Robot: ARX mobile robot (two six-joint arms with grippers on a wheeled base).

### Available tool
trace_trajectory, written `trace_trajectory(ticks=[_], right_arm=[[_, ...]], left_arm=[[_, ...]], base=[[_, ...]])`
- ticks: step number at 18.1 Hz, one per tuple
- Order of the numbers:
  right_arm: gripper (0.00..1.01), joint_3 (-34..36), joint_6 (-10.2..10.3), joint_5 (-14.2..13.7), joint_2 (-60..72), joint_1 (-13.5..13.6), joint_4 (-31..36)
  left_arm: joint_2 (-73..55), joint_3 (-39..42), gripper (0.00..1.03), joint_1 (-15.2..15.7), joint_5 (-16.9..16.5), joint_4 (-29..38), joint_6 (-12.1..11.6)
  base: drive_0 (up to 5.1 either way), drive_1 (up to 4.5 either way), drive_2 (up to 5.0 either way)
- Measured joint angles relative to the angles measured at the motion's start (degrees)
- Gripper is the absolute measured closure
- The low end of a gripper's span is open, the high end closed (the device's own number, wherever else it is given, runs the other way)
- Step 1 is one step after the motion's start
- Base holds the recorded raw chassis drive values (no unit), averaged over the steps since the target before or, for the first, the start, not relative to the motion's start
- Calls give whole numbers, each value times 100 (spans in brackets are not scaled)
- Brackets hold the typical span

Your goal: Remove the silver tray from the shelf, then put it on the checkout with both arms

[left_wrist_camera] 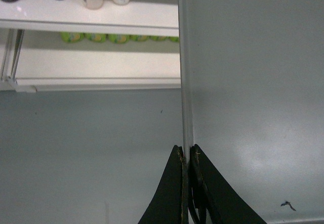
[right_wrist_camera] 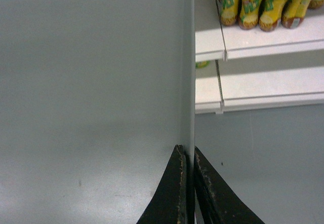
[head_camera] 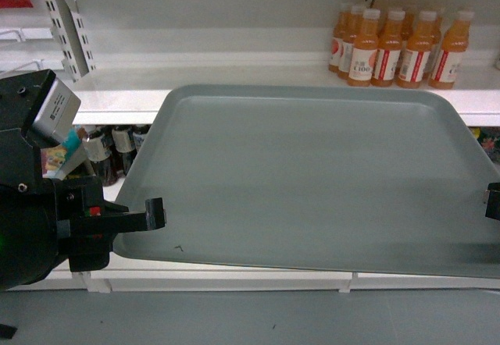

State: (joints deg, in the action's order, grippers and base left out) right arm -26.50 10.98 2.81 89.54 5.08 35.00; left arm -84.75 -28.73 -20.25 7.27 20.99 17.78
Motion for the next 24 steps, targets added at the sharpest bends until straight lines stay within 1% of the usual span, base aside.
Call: trace_trajectory(ticks=[24], right_arm=[[98,11,-2,13,0,-20,-22]], left_arm=[[2,4,100,4,-15,-31,20]], base=[[16,-418,449]])
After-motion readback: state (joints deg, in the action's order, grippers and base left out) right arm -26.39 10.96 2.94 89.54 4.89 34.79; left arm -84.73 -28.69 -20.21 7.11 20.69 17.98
